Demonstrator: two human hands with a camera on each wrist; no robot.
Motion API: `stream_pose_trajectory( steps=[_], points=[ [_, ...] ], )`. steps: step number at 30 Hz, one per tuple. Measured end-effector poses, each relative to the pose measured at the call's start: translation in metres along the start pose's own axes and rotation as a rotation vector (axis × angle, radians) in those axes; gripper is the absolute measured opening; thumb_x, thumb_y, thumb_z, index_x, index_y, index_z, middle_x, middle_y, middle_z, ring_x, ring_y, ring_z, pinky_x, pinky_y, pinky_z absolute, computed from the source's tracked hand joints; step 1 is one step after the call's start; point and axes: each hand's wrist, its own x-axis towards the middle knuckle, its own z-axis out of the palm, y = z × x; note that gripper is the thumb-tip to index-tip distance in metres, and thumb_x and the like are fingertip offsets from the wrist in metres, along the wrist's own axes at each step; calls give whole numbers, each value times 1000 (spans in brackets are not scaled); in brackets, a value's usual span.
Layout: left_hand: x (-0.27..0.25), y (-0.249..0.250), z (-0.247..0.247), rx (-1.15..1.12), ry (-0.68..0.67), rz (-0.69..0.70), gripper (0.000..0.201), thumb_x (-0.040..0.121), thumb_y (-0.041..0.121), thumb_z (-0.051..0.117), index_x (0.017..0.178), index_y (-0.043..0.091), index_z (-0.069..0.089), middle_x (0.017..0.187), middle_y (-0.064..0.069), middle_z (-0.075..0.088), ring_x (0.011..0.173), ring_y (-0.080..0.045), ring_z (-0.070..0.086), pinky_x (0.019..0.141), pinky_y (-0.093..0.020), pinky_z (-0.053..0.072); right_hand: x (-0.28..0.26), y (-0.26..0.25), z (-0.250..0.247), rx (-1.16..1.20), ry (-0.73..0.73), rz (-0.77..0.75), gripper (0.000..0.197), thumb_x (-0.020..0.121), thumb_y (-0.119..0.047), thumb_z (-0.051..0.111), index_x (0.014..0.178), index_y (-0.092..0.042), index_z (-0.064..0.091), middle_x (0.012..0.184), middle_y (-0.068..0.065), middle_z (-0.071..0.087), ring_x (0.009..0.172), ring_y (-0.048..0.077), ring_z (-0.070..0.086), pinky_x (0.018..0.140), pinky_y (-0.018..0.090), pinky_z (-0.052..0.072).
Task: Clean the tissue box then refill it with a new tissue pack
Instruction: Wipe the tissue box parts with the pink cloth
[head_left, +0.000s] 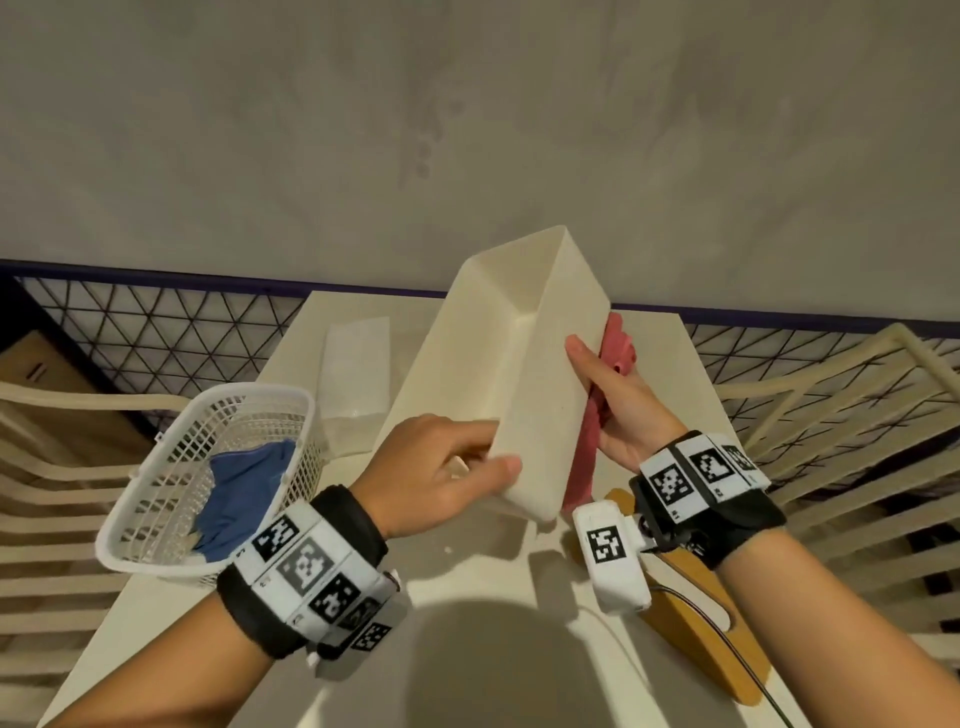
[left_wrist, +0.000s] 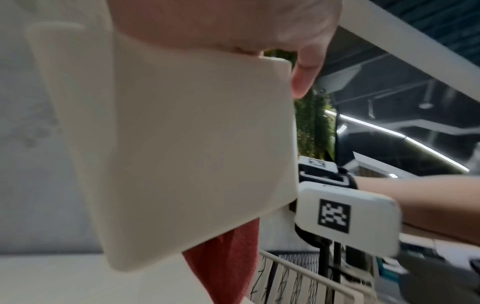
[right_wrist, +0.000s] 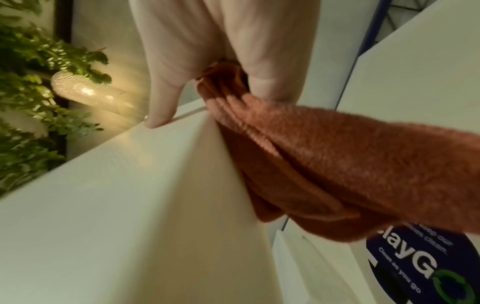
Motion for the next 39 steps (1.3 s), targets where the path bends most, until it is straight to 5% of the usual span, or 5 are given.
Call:
stream_pose_trajectory(
  steps=[7, 14, 23, 29, 39],
  points=[
    [12, -20, 3, -638, 20, -349, 54, 63, 8, 51, 111, 32, 48, 115, 7, 61, 109, -14, 54, 91, -29, 42, -13, 12, 22, -410, -73, -83, 76, 64, -51, 69, 126, -17, 44, 94, -2, 62, 67, 3, 63, 55, 17, 50],
    [24, -21, 9, -820, 464, -572, 51, 71, 19, 44, 121, 13, 52, 128, -7, 57, 123, -22, 47, 110, -44, 32, -43, 43, 43, -1590, -172, -568, 54, 90, -49, 25, 140, -29, 30, 153, -3, 16, 134, 21, 4, 112, 40, 12],
    [22, -16, 4, -577, 336, -402, 35, 96, 34, 33, 83, 25, 63, 93, -1, 67, 91, -18, 61, 85, -32, 45, -5, 12, 47, -1518, -50, -855, 41, 90, -17, 48, 131, -16, 47, 128, 17, 50, 112, 36, 44, 95, 49, 37],
    [17, -9, 1, -515, 334, -410, 45, 98, 39, 26, 70, 30, 60, 68, 13, 66, 70, 2, 59, 65, -11, 44, -7, 3, 41, -1587, -161, -817, 49, 84, -45, 38, 113, -13, 60, 113, 16, 55, 95, 32, 50, 83, 38, 40],
    [17, -13, -1, -675, 255, -456, 62, 62, 81, 30, 80, 38, 70, 113, -9, 67, 109, -23, 61, 106, -48, 38, -13, 23, 50, -1513, -123, -787, 38, 90, -35, 37, 119, -18, 54, 131, 7, 49, 111, 29, 43, 95, 40, 35]
  ],
)
